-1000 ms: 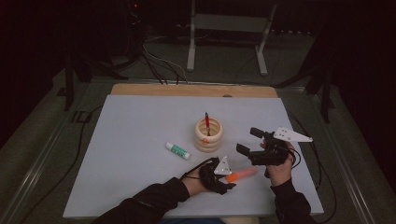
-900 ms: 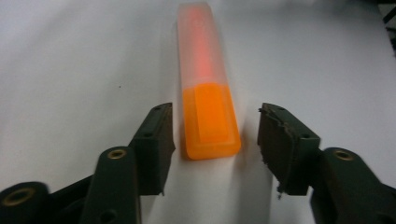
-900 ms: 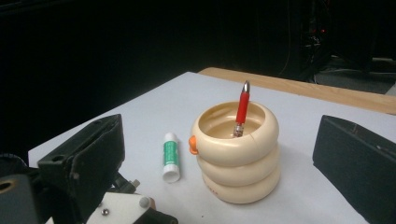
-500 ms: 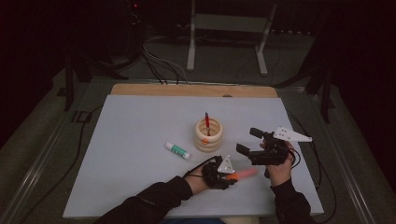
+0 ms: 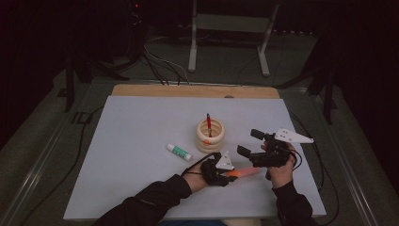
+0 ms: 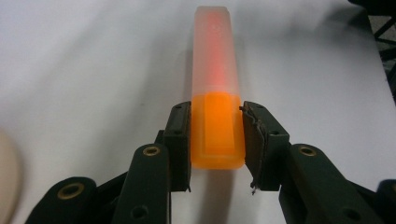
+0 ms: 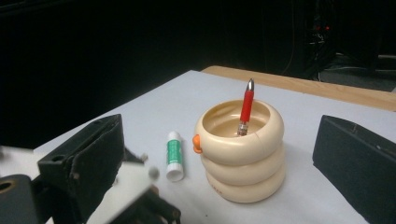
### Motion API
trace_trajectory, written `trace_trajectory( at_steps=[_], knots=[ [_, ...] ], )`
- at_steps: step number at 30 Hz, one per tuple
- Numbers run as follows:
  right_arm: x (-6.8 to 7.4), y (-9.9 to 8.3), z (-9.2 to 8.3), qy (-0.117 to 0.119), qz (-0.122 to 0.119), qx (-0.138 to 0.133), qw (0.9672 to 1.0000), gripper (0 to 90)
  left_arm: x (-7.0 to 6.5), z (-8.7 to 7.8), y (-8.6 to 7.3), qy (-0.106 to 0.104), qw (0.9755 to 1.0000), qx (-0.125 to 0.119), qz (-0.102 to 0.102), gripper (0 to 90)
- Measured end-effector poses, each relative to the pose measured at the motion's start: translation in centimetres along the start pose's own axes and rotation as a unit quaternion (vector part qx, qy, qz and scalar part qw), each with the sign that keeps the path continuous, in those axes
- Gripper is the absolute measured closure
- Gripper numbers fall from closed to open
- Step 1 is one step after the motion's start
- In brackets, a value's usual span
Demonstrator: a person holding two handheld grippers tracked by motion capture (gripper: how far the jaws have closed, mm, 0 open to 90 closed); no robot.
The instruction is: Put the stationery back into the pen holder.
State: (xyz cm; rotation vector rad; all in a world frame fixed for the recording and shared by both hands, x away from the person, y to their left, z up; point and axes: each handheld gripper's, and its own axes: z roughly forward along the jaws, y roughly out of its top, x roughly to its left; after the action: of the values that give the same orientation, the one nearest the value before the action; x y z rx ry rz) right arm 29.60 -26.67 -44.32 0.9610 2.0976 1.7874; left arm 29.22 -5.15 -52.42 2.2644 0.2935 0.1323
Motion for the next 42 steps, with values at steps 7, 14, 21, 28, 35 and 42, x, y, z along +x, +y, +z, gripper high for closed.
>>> trace_trajectory(
  at_steps=[7,14,21,28,35,42],
  knots=[
    [0.2,0.1,0.0,0.005,-0.001,-0.002,1.0,2.4,0.4,-2.2,0.1,0.004,1.0,0.002,-0.002,66.0],
    [0.5,0.2,0.1,0.004,-0.01,-0.009,0.9999,2.4,0.6,-3.9,-0.3,0.005,0.9999,0.012,-0.003,65.9],
    [1.1,0.3,0.2,0.001,-0.039,-0.009,0.9992,2.4,1.0,-6.3,-0.7,0.009,0.9998,0.019,-0.002,65.9],
    [2.0,0.6,0.4,-0.001,-0.089,-0.01,0.996,2.4,1.1,-8.7,-1.2,0.014,0.9997,0.019,-0.007,65.9],
    [3.1,1.1,0.4,-0.007,-0.13,0.008,0.9915,2.4,1.3,-10.7,-1.9,0.017,0.9996,0.021,-0.009,65.9],
    [4.0,1.2,1.0,-0.008,-0.15,0.034,0.9881,0.9,1.5,-12.1,-2.5,0.02,0.9992,0.032,-0.011,65.9]
  ],
)
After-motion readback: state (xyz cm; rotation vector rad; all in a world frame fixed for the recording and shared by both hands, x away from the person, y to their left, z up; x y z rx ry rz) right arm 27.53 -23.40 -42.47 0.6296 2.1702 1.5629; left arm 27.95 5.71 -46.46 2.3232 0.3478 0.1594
